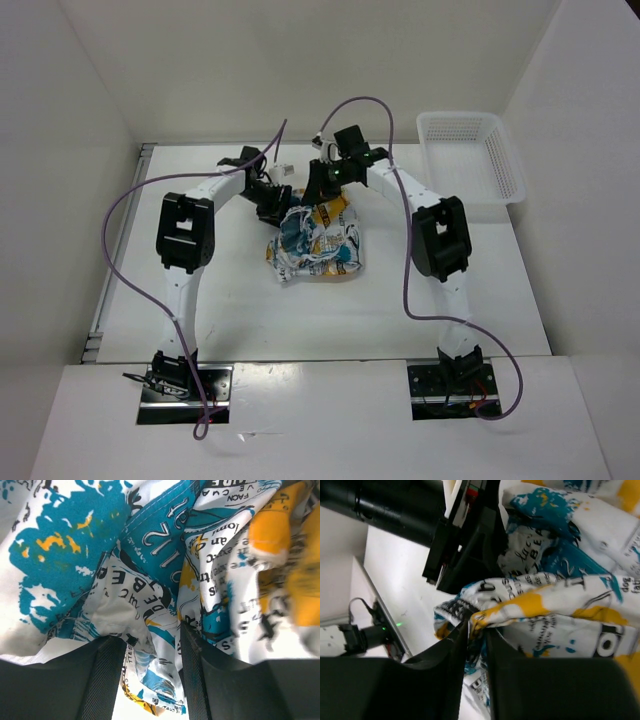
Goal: Fold and stack the shorts
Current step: Fold the shorts
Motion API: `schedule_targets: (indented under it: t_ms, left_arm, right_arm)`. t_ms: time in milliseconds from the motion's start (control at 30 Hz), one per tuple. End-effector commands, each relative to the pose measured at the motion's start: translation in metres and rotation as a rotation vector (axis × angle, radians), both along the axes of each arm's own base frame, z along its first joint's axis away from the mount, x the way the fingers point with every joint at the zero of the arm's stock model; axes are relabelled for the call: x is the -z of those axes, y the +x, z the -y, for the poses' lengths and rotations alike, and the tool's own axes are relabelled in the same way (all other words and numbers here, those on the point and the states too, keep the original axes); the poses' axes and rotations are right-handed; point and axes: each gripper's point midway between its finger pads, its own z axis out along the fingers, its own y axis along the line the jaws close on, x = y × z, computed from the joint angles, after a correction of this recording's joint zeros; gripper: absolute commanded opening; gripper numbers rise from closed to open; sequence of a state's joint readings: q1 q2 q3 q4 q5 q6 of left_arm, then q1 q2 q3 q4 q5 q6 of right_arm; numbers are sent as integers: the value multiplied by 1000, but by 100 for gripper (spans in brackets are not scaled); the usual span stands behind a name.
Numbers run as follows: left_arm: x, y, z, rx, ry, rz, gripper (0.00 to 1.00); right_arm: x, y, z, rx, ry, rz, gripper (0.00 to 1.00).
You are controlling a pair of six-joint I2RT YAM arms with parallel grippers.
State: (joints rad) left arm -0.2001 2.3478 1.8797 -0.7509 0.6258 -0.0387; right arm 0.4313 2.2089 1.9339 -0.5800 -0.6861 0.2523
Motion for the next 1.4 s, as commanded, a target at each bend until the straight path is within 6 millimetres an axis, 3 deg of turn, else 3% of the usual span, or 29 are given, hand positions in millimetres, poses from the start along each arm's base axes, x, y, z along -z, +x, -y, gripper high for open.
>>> schedule_targets:
  t_ms: [0,133,167,233,333,467,500,633,667,767,867,1033,1100,1200,1367]
  left_arm:
    - [56,10,-30,-21,185,8,56]
    - [48,25,-33,-38,186,47,59]
    - [45,29,-39,-51,199,50,62]
    - [34,40,-50,-78,206,85,67]
    - [4,55,-66,-120,205,146,80]
    - [-34,72,-101,-200,178,216,96]
    - [-38,76,-107,-212,177,226,100]
    - [-68,88,-120,-240,132,288,100]
    - [-81,92,-127,-254,131,313,100]
    - [-88,94,-125,-250,120,322,100]
    - [-93,91,-116,-228,89,320,100]
    - [-104,88,-112,-220,69,331,100]
    - [-116,88,-117,-230,69,353,100]
    - [-109,87,-124,-247,108,338,100]
    - [-100,84,-128,-254,113,308,100]
  right_arm:
    - [-28,17,-22,7,69,64,30]
    - [-28,22,-35,0,78,82,42]
    - [-40,22,-42,-5,94,99,47]
    - [-46,21,-49,-21,109,112,68]
    - [-67,28,-52,-34,132,186,70]
    - [-120,28,-54,-59,190,298,74]
    - [-124,29,-54,-66,191,320,75]
    - [-147,29,-49,-58,189,393,78]
    - [-142,31,-48,-55,177,397,78]
    - [-141,23,-56,-59,164,392,78]
    - [-117,16,-76,-90,132,382,84]
    - [-86,10,-107,-111,104,354,84]
    - [-78,10,-111,-103,87,352,87]
    - [-69,17,-111,-80,45,375,89]
    - [-22,22,-99,-57,-96,370,94]
